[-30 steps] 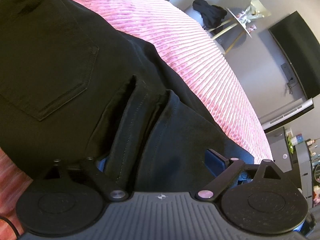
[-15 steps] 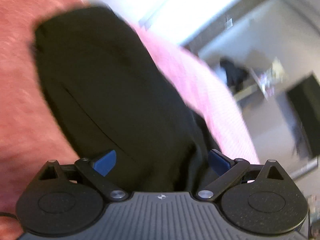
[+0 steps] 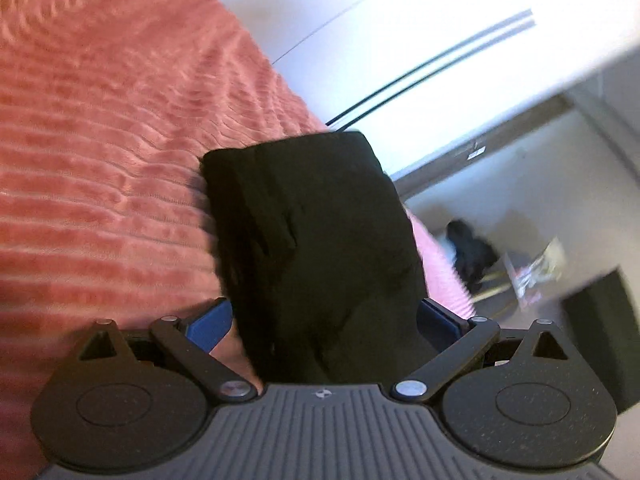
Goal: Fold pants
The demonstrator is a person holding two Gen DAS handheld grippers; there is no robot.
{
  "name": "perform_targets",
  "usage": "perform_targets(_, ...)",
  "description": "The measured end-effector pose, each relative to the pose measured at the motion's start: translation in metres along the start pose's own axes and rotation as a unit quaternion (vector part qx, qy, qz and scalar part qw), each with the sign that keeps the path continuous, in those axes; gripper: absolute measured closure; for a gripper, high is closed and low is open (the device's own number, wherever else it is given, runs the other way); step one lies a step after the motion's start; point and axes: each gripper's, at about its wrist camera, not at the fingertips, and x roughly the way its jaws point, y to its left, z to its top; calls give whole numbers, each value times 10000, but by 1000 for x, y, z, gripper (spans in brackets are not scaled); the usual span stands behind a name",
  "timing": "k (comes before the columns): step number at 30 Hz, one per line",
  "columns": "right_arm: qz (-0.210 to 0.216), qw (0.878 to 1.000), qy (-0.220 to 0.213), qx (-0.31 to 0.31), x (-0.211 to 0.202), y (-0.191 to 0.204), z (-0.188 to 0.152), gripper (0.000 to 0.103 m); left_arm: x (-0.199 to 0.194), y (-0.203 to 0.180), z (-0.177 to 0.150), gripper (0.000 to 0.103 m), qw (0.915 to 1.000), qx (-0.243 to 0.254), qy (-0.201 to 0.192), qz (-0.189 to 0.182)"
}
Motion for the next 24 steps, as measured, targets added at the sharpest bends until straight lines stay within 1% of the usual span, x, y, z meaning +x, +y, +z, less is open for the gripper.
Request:
perform_targets(1,-9,10000,0,-16,0,0,0,31,5,7,4,4,9999,-156,9,-60)
perform_targets(3,-36,10000,-5,-60,1,2,-1,31,12,16,10,4,9988,-487,50,40)
perform_targets(4,-46,10000,-6,-73,2,2,-1,30,12,17,10,4,9986,-533,-10,-29)
perform_targets(5,-52,10000,-9,-70,2,3,-1,30,12,18,12,4,9988,-496,-22,-58)
perform_targets(8,-41,10000,-27,-32,4,2,-1,27,22,18,19,4,9998,-170,74,19)
perform_targets(10,-54,10000,-40,-46,4,2,-1,27,26,16,22,12,9999,-125,30,63)
perform_targets(11,-55,10000,-44,-51,5,2,-1,27,29,15,21,23,9998,-146,16,100)
perform_targets(12,-56,10000,-46,-53,4,2,-1,27,29,17,22,37,9997,-175,27,148)
perform_targets(13,-56,10000,-46,-55,4,2,-1,27,30,20,24,41,9996,-212,40,162)
perform_targets(14,-57,10000,-45,-56,4,2,-1,27,29,24,27,46,9996,-268,56,98)
perform_targets(17,-53,10000,-53,-36,4,2,-1,27,21,27,28,56,9995,-299,42,-118)
perform_targets(18,-55,10000,-57,-35,5,2,-1,27,19,27,28,57,9994,-264,12,-229)
perform_targets(20,-55,10000,-59,-32,5,3,-1,27,18,29,29,56,9993,-274,-20,-252)
perform_targets(22,-52,10000,-55,-32,5,3,-2,27,23,32,30,51,9994,-283,-21,-193)
perform_targets(23,-50,10000,-52,-38,5,2,-2,27,26,31,31,47,9993,-330,-10,-165)
perform_targets(24,-47,10000,-50,-34,5,3,-1,26,36,27,32,44,9991,-393,5,-148)
